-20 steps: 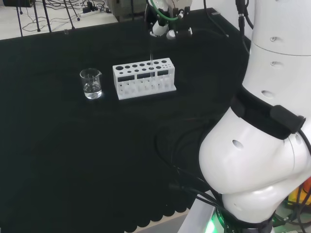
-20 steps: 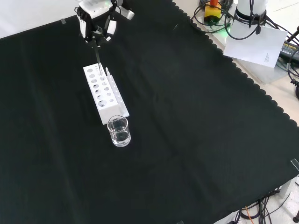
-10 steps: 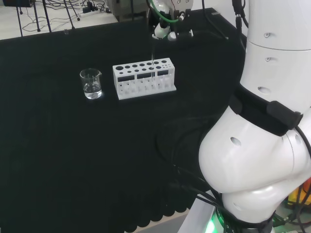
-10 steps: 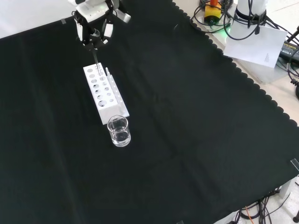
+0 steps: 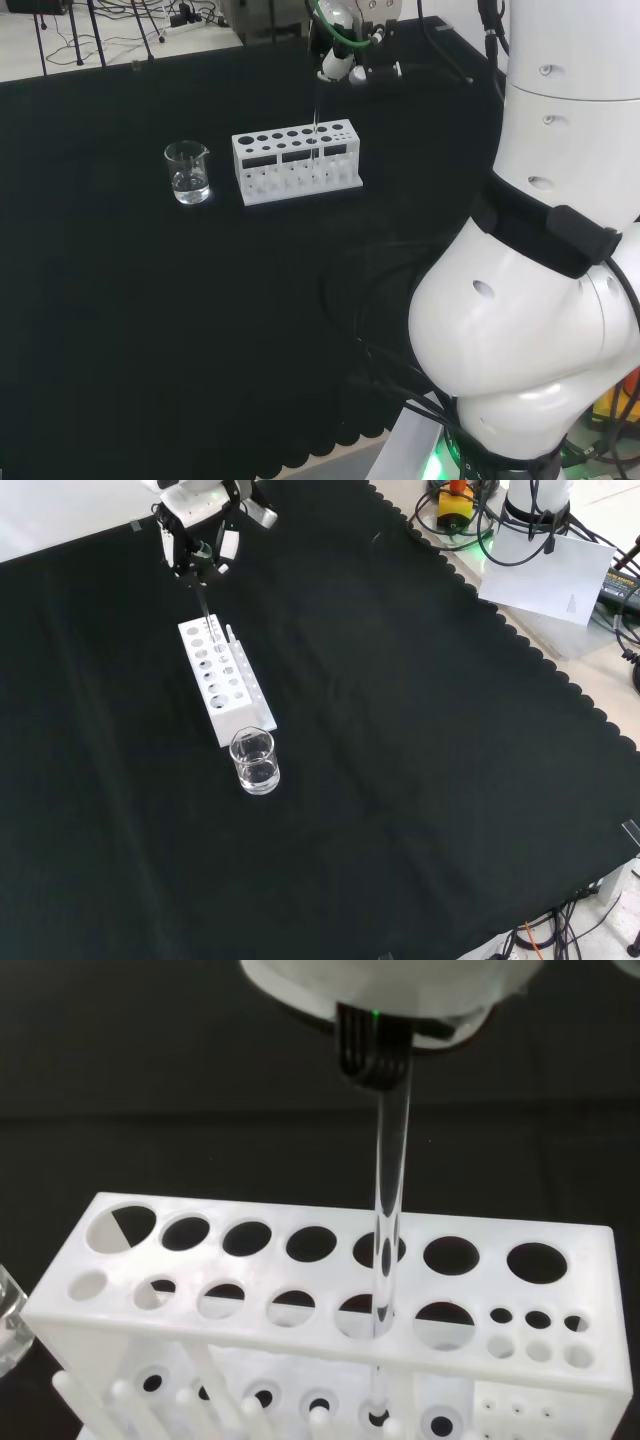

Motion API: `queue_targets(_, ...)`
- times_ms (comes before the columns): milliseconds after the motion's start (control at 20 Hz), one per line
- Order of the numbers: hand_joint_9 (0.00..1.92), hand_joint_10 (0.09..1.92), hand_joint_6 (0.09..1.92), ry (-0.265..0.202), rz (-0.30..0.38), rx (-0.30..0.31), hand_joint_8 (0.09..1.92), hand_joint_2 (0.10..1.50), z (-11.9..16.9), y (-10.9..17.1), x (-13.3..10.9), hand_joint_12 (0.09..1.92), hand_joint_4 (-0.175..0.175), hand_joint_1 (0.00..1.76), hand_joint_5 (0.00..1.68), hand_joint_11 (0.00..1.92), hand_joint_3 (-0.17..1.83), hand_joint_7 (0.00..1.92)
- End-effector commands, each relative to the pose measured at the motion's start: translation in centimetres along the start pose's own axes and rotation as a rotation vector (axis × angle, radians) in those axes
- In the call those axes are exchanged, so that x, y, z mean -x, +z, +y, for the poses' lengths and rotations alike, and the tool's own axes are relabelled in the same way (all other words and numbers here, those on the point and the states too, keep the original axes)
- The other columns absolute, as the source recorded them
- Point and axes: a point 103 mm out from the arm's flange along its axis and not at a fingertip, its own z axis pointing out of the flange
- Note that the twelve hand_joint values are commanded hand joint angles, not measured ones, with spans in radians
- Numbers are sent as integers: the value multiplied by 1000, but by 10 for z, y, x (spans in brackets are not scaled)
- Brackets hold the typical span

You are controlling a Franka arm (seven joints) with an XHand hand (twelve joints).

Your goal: Put the glass rod back on the white test tube rack.

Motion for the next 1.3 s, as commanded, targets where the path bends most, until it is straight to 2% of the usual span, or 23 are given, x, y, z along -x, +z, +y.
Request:
queue_targets(50,1825,499,568,-21,-14,-32,799,675,2,3,-3,588,-175,1319,1177,1709,646,1345)
queue_targets(300,1780,560,660,-42,-6,-61,765,701,6,3,-11,599,-175,1315,1128,1709,611,1345)
queue_targets(450,1746,609,729,-44,-4,-89,701,756,8,3,-13,633,-175,1311,1081,1707,518,1348)
queue_targets(550,1742,652,803,-44,-9,-109,614,808,8,3,-12,734,-175,1307,1042,1738,427,1357)
queue_targets(650,1751,729,879,-43,-12,-123,526,714,8,2,-11,851,-175,1378,929,1790,513,1364)
queue_targets(800,1754,809,954,-45,-16,-165,598,471,7,1,-7,955,-175,1374,688,1871,812,1150)
queue_targets(900,1738,837,938,-45,-7,-164,660,389,6,-1,-5,998,-172,1387,518,1900,889,1015)
queue_targets(1050,1715,837,796,-51,-7,-167,713,337,5,-2,-4,1046,-143,1397,351,1918,906,881)
queue_targets(1300,1700,836,689,-50,-9,-156,734,327,3,-9,-3,1067,-127,1395,317,1920,898,824)
